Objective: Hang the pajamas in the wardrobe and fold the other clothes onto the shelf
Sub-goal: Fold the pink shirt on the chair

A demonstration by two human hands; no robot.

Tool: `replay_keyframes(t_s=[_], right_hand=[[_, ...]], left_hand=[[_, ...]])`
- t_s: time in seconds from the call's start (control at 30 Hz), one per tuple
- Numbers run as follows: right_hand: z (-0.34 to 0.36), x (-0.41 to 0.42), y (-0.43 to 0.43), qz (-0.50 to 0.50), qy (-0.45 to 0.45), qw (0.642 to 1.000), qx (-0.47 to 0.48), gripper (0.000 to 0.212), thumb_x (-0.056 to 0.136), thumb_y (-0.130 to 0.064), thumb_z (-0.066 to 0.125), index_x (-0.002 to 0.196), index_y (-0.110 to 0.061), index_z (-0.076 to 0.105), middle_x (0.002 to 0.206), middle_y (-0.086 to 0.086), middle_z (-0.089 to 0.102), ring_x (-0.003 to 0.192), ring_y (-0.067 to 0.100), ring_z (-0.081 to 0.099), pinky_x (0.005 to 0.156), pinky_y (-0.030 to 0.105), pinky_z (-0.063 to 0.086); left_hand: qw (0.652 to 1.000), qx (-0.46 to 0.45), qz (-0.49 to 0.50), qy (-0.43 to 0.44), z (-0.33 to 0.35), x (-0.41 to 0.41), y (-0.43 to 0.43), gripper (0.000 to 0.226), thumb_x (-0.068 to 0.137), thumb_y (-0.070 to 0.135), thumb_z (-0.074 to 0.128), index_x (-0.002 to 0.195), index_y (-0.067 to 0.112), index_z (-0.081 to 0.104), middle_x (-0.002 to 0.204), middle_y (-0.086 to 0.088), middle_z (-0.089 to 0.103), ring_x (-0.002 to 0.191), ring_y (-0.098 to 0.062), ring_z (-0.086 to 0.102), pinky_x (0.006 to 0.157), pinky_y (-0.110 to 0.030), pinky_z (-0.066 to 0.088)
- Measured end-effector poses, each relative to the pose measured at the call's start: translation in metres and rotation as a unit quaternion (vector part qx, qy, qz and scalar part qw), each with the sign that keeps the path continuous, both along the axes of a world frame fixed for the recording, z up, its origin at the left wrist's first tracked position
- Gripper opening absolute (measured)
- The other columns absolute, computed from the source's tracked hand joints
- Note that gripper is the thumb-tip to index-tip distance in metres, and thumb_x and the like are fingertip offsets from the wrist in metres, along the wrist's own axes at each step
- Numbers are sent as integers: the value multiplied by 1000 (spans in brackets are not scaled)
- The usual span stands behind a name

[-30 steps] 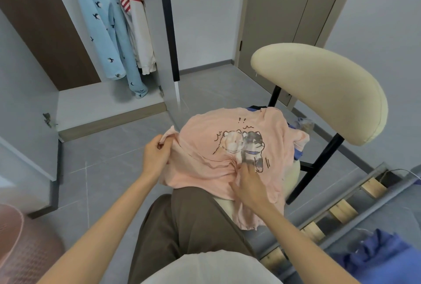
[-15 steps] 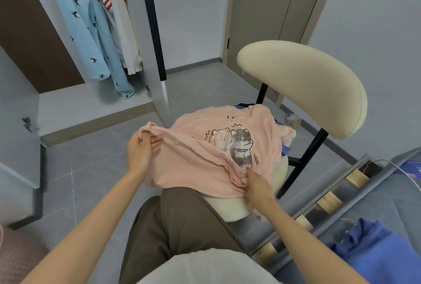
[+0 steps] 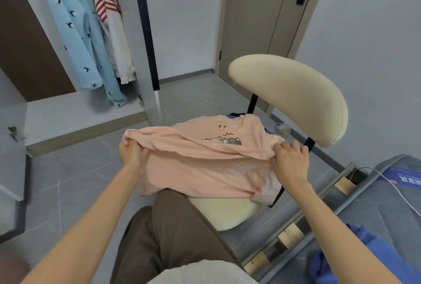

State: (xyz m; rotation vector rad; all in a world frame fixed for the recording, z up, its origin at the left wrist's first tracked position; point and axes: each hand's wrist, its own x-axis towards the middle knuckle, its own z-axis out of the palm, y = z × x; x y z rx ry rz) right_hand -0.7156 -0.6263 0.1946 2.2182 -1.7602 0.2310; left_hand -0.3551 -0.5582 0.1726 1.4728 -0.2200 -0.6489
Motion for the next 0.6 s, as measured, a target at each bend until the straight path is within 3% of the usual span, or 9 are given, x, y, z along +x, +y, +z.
replay_keyframes(t_s=[0.1, 0.17, 0.2, 0.3, 0.37, 0.4, 0.47, 0.53, 0.6], right_hand=[[11, 10, -15, -18, -17, 999, 31, 13, 88, -2, 42, 90, -9, 53, 88, 8, 60, 73, 31, 55, 53, 28, 23], [15, 16, -32, -29, -138, 987, 72, 16, 88, 2, 40, 91, -8, 52, 84, 12, 59, 72, 33, 55, 50, 28, 27], [18, 19, -41, -26, -227, 967, 112, 19, 87, 4, 37, 88, -7, 52, 80, 13, 58, 74, 33, 55, 52, 31, 31], [22, 32, -68, -43, -453, 870, 192, 29, 86, 8, 30, 77, -12, 49, 83, 13, 58, 83, 29, 55, 61, 35, 43], [22, 43, -84, -62, -539, 817, 193, 31, 85, 9, 28, 79, -13, 50, 96, 15, 59, 91, 30, 56, 78, 44, 49], [22, 48, -92, -63, -556, 808, 184, 30, 85, 10, 28, 82, -11, 49, 99, 15, 57, 94, 30, 55, 82, 45, 48], [22, 58, -108, -52, -534, 829, 158, 29, 87, 9, 27, 92, -7, 50, 106, 12, 49, 95, 25, 47, 81, 37, 41], [21, 69, -124, -29, -494, 858, 139, 31, 88, 8, 27, 99, -5, 53, 110, 12, 45, 92, 18, 40, 78, 24, 31], [19, 79, -141, -7, -474, 872, 123, 31, 90, 8, 27, 101, -3, 54, 114, 15, 44, 90, 16, 38, 75, 19, 28]], left_hand=[[995, -72, 15, 60, 8, 1, -4, 20, 95, 13, 46, 78, 14, 56, 78, -3, 59, 65, -9, 64, 55, -25, 56], [996, -65, 24, 63, 11, 4, -8, 16, 93, 9, 44, 83, 9, 57, 73, -3, 58, 43, -3, 59, 39, -17, 48], [995, -63, 22, 70, 13, 6, -11, 17, 94, 9, 42, 87, 7, 57, 75, -3, 59, 41, -3, 60, 38, -17, 48], [991, -86, -4, 102, 12, 11, -25, 24, 100, 13, 38, 86, 7, 57, 83, -5, 64, 53, -11, 68, 49, -21, 55], [991, -79, -14, 106, 12, 14, -38, 24, 101, 15, 38, 88, 8, 57, 93, -8, 65, 67, -15, 68, 65, -26, 57], [992, -69, -14, 107, 13, 16, -47, 24, 101, 16, 37, 89, 9, 57, 99, -10, 64, 75, -18, 67, 74, -30, 56], [992, -61, -8, 113, 14, 22, -65, 27, 103, 21, 37, 87, 11, 56, 104, -11, 62, 87, -22, 64, 79, -33, 55], [989, -74, -8, 125, 16, 28, -85, 26, 102, 20, 38, 85, 11, 55, 99, -9, 63, 86, -20, 65, 74, -31, 58], [987, -85, -20, 136, 18, 32, -106, 22, 101, 13, 40, 86, 8, 55, 94, -8, 64, 81, -18, 66, 81, -32, 57]])
